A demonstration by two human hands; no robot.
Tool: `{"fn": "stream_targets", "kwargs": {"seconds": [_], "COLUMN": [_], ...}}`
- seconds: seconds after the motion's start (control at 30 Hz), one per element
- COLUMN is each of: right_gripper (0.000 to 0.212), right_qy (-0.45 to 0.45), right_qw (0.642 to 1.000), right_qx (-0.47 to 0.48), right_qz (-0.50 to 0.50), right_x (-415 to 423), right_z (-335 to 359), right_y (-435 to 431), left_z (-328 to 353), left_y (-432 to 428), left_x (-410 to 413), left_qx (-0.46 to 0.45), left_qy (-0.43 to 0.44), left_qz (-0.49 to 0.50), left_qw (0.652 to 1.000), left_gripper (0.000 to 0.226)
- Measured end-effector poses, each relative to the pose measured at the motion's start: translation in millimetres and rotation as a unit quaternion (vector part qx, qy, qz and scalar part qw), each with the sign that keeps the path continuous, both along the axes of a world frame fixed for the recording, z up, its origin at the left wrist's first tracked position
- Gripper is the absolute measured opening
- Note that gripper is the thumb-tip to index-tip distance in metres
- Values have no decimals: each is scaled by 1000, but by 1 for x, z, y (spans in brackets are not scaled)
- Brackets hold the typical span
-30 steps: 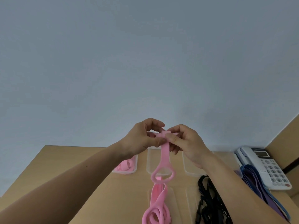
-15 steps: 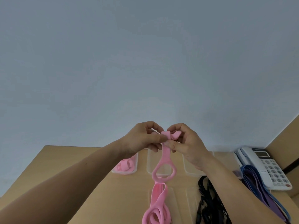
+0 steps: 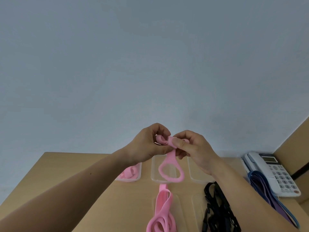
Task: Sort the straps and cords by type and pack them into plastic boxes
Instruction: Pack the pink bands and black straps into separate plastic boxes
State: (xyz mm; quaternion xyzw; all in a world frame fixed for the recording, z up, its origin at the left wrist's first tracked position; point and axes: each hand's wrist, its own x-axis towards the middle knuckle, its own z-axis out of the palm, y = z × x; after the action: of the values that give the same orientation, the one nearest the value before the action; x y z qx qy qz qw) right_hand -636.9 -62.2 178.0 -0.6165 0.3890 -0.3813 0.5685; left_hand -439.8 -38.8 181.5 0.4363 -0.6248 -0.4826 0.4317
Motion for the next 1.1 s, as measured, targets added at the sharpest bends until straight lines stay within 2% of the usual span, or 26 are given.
{"fn": "stream_targets", "kwargs": {"seconds": [0.07, 0.17, 0.3, 0.47, 0.6, 0.7, 0.87, 0.93, 1.03, 1.1], "right_gripper": [30, 19, 25, 38, 37, 52, 25, 22, 24, 29], "right_qy": [2, 4, 4, 2, -9, 10, 22, 9, -5, -4], "right_qw": [1000, 999, 999, 999, 1000, 1000, 1000, 1000, 1000, 1000], "right_qx": [-19, -37, -44, -45, 3, 29, 2, -4, -6, -6], "right_qz": [-5, -2, -3, -8, 18, 2, -16, -19, -19, -19], "right_x": [0, 0, 1, 2, 2, 4, 2, 1, 2, 2], "right_z": [1, 0, -3, -6, -4, -1, -1, -1, 0, -2], "right_y": [0, 1, 2, 2, 0, 0, 1, 2, 3, 4], "left_z": [2, 6, 7, 5, 4, 2, -1, -1, 0, 1], "left_y": [-1, -1, -3, -5, -5, -4, -4, -4, -3, -1], "left_x": [1, 1, 3, 5, 5, 5, 4, 5, 6, 7], "left_qx": [31, 89, 128, 81, 33, 8, 19, 48, 71, 88], "left_qy": [-22, -10, 27, 15, 12, -21, -53, -77, -95, -77], "left_qz": [-12, -42, -42, -17, -4, 2, 4, -1, -10, -30], "left_qw": [999, 995, 991, 996, 999, 1000, 998, 996, 993, 993], "left_gripper": [37, 37, 33, 26, 24, 24, 44, 49, 36, 33]}}
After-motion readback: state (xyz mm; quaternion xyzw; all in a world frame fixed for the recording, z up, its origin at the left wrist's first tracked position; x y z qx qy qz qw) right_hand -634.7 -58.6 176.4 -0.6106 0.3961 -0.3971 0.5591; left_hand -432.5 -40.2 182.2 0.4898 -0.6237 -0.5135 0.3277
